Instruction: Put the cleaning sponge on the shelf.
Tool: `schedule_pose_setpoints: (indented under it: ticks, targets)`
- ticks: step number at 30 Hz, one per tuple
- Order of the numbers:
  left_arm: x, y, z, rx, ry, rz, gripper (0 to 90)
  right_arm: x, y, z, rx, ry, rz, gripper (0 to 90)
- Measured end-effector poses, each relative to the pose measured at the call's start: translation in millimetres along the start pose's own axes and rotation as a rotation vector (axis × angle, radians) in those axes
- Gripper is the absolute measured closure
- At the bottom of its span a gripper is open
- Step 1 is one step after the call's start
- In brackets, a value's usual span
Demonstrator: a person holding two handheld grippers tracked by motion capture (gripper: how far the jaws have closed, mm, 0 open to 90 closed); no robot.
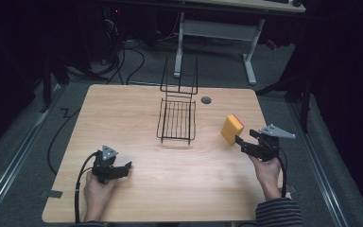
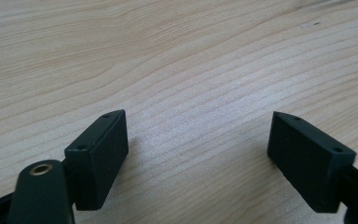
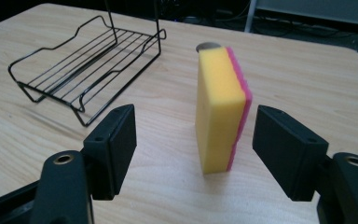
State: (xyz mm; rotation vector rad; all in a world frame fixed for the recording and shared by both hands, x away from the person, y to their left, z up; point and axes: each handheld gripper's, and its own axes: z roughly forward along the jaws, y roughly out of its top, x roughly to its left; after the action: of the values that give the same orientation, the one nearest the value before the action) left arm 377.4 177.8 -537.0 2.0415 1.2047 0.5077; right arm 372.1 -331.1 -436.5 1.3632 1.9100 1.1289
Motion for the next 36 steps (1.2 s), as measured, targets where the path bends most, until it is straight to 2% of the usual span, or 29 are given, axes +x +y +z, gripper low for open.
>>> schedule_pose_setpoints:
  ticks: [12, 18, 28, 36]
  targets:
    - [0.0, 0.0, 0.0, 0.000, 0.000, 0.000, 20.9, -7.8, 15.7, 11.5, -0.029, -0.032, -0.003, 30.0]
    - [0.0, 0.0, 0.0, 0.000, 0.000, 0.000, 20.8, -12.1, 19.7, 20.0, -0.037, -0.028, 0.007, 30.2]
    - [0.0, 0.0, 0.0, 0.000, 0.000, 0.000, 20.8, -19.7, 16.2, 37.7, -0.019, -0.019, 0.047, 31.3]
    - [0.0, 0.0, 0.0, 0.000, 0.000, 0.000, 20.9, -21.2, 11.3, 52.2, 0.014, -0.021, 0.057, 33.1]
